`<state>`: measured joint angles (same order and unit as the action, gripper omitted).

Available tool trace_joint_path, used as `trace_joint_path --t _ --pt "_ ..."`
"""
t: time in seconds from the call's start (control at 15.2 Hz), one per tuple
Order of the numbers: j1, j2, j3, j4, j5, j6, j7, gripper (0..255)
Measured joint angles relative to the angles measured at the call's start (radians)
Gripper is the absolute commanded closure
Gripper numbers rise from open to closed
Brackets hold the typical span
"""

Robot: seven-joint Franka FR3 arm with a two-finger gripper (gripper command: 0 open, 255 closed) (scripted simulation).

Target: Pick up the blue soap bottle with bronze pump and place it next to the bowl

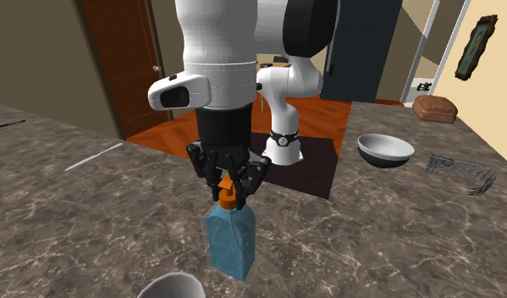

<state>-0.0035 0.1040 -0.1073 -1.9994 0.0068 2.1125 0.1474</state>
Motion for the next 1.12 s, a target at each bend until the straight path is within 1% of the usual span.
trace_joint_path --t 0.13,0.33,1.12 --pt "0.0 0.0 0.0 0.0 0.0 0.0 0.0 255" --pt "-0.001 -0.007 -0.001 0.018 -0.001 -0.026 -0.002 255" --pt "0.001 -0.051 0.0 0.127 -0.006 -0.177 0.004 255"
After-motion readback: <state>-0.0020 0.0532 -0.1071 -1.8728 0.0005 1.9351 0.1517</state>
